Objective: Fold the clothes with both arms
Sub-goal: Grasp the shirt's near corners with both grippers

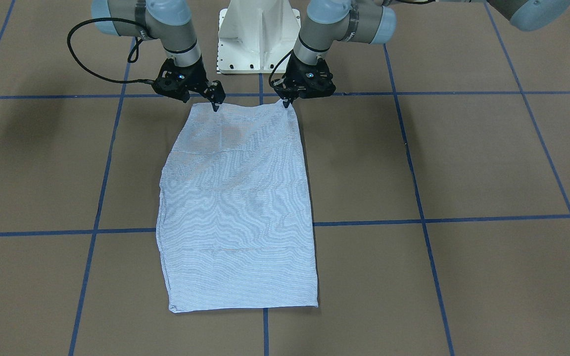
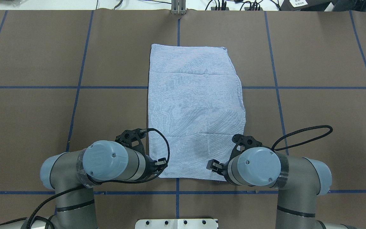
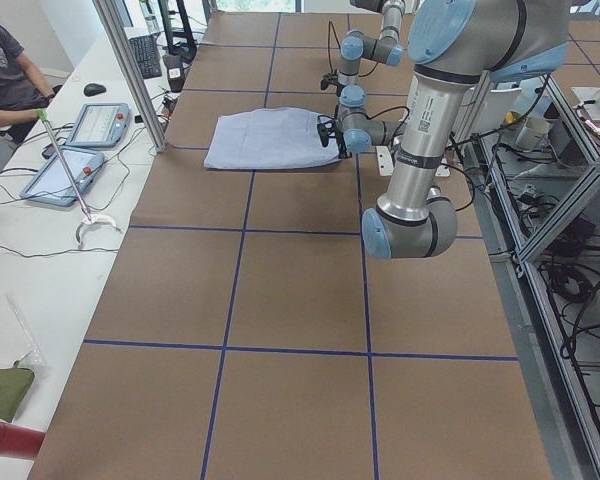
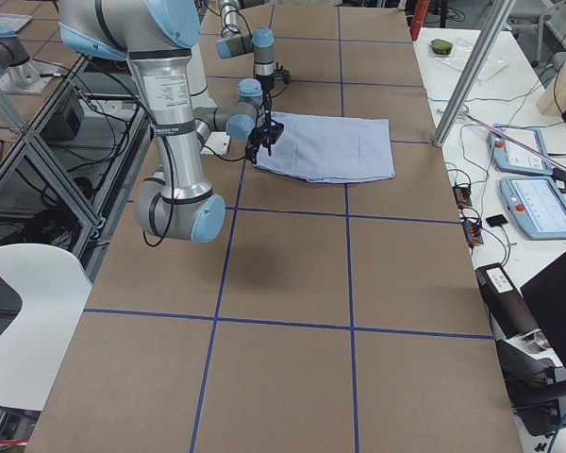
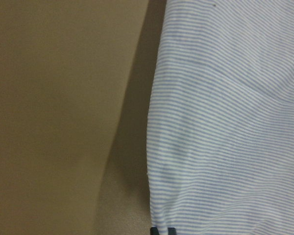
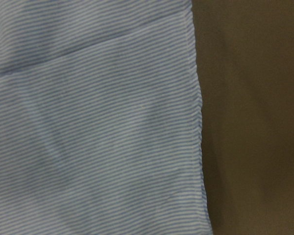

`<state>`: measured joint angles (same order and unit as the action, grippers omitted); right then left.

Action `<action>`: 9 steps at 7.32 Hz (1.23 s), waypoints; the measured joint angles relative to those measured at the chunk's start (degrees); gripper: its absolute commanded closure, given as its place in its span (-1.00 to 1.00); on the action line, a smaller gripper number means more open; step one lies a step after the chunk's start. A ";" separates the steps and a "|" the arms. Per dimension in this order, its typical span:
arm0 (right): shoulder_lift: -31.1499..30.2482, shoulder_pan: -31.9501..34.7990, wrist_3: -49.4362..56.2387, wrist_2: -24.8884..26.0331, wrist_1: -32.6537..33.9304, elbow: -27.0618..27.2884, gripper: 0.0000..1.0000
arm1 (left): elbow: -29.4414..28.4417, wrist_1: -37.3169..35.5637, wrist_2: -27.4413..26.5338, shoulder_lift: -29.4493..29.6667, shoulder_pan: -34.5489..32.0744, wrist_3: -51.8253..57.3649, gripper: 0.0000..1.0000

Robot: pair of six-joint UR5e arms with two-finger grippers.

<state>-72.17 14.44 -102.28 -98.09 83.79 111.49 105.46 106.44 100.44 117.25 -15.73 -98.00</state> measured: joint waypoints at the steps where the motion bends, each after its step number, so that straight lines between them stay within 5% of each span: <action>1: 0.04 -0.23 -0.02 0.00 0.14 -0.56 -1.00 | 0.00 0.00 -0.03 0.00 0.00 0.00 1.00; 9: 3.70 -0.21 0.39 0.26 4.52 -3.45 -0.99 | 0.18 0.07 -0.17 0.08 0.00 -0.08 1.00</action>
<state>-68.47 14.23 -101.89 -97.83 88.31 108.05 105.64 106.50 100.27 117.33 -15.73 -98.07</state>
